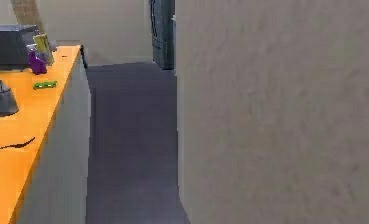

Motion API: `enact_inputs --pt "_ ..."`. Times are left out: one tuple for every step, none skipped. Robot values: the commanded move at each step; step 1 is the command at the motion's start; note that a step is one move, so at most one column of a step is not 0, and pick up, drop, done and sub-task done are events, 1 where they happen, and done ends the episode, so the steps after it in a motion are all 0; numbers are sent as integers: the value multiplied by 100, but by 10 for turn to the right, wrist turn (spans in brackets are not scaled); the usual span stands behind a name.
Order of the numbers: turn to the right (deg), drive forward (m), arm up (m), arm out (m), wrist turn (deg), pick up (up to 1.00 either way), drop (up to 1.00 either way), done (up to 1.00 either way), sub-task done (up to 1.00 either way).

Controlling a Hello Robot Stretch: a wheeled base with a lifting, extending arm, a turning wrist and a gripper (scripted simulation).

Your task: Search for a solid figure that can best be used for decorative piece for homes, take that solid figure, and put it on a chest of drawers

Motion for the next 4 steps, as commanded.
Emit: enact_inputs --pt "0 40 0 0 0 0 0 0 0" --pt "-240 0 0 0 0 0 0 0 0" --pt "0 100 0 0 0 0 0 0 0" --pt "0 100 0 0 0 0 0 0 0"
